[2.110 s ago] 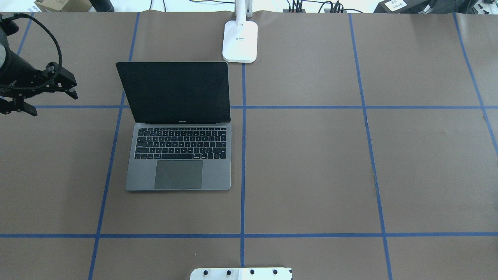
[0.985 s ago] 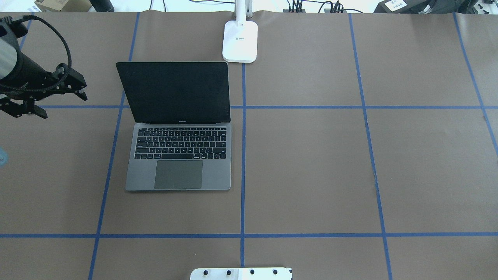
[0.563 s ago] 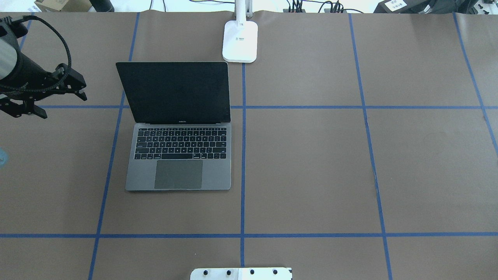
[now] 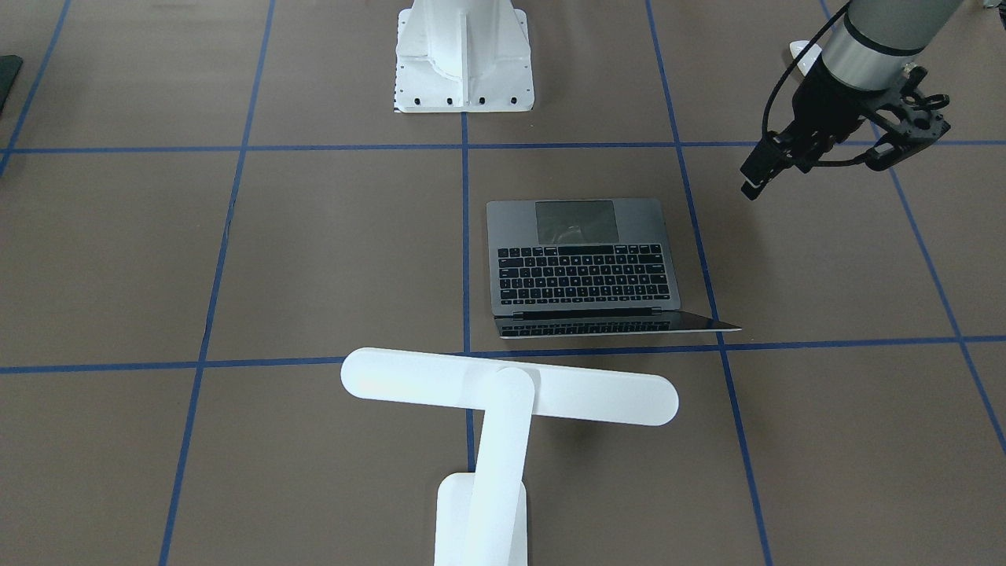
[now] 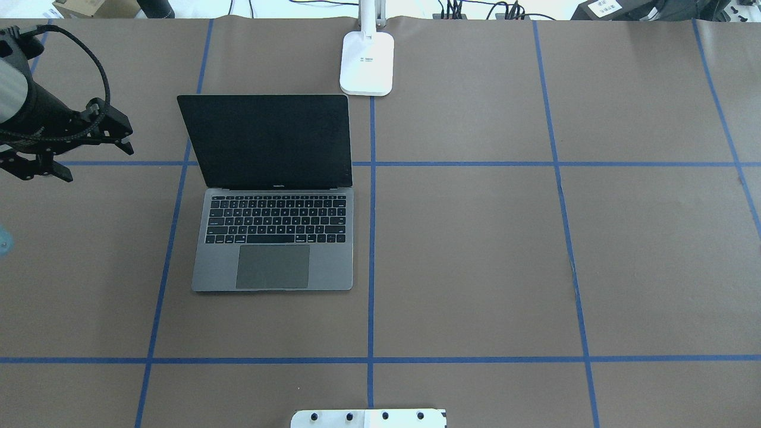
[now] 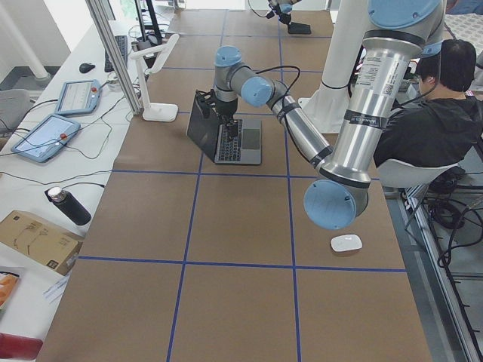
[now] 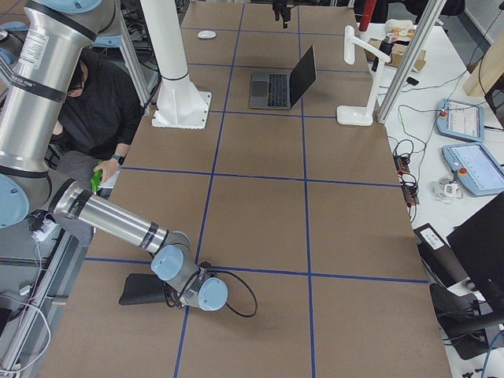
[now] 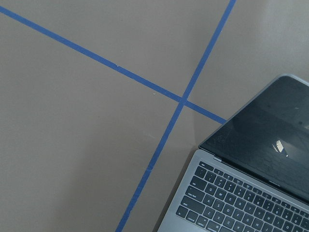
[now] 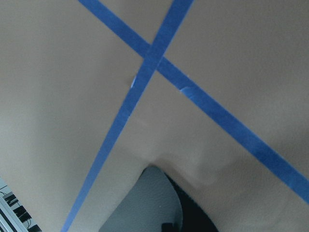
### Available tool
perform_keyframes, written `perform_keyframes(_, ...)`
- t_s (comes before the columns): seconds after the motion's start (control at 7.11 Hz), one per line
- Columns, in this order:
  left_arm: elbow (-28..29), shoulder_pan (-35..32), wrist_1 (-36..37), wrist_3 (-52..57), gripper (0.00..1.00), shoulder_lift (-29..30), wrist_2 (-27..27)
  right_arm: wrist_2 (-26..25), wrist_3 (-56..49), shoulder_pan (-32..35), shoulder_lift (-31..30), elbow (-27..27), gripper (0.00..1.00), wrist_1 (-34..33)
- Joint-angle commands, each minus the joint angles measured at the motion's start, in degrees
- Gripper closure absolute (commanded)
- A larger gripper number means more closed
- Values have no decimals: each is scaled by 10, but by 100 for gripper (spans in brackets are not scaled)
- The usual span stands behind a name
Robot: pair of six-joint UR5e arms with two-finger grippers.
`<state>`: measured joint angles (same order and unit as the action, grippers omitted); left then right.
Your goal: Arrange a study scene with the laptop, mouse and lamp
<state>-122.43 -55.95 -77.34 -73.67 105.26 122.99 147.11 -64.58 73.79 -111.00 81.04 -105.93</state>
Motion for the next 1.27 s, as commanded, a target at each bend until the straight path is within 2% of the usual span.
perform_keyframes(0.0,0,1,0,-1,0,0,-1,0,0,13,1,21,100,-20)
perform_keyframes(0.28,1,1,0,0,0,0,-1,1,0,28,9,127,100,-163)
perform_keyframes(0.42,2,1,0,0,0,0,-1,5,2,28,18,163,100,-220)
perform_keyframes(0.7,1,1,1,4,0,-4,-24,20,7,30,75,215,100,-347)
perform_keyframes(0.84,4,1,1,7,0,-5,-30,25,7,30,117,222,100,-401)
perform_keyframes(1.13,4,1,3,9,0,-6,-30,73,8,24,168,238,100,-485)
